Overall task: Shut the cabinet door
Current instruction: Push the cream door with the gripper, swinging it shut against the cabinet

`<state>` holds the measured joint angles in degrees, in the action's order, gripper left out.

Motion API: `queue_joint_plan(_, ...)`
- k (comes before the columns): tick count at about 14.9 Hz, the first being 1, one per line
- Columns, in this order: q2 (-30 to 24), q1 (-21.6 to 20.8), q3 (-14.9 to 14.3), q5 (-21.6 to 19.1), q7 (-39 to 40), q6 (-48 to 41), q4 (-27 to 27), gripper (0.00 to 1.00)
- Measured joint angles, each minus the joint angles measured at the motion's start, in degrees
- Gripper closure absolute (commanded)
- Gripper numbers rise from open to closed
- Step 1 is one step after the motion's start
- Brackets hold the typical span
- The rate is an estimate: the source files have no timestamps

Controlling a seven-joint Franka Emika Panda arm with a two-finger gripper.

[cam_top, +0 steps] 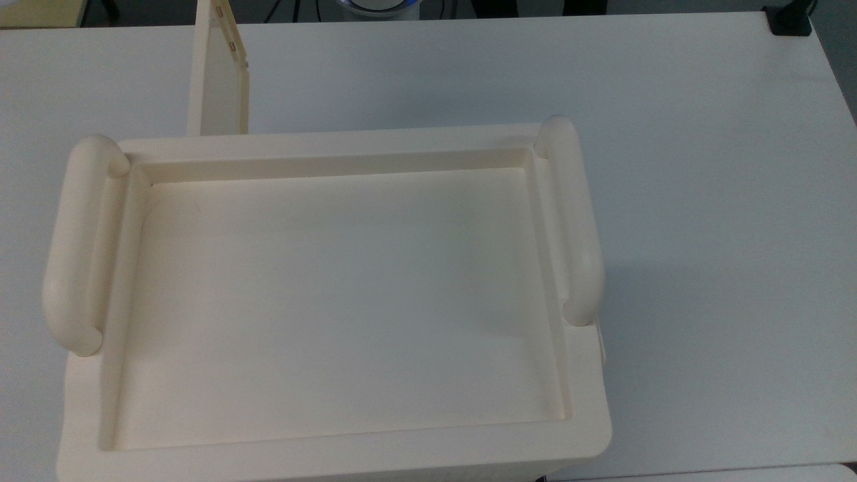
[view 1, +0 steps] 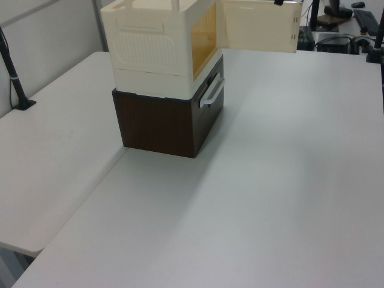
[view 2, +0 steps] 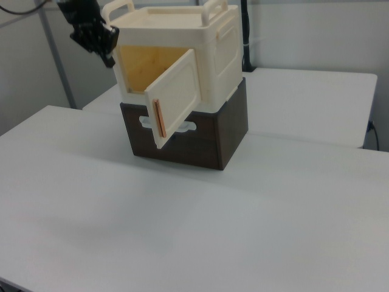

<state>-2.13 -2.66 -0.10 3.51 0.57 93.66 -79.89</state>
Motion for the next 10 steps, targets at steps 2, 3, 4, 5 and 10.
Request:
queue_joint_plan(2,-0.65,2.32,-0.25,-0.41,0.0,0.0,1.26,1.0)
queue_joint_plan(3,-0.67,4.72,-0.52,-0.94,0.27,0.0,1.75,1.0)
queue_joint_plan(4,-0.62,6.23,-0.65,-1.12,1.14,0.0,1.77,1.0)
queue_joint_plan(5,-0.37,8.18,-0.84,-1.18,2.75,0.0,1.76,1.0)
queue_joint_plan(10,2.52,13.64,-2.75,-1.25,11.93,0.0,1.61,1.0)
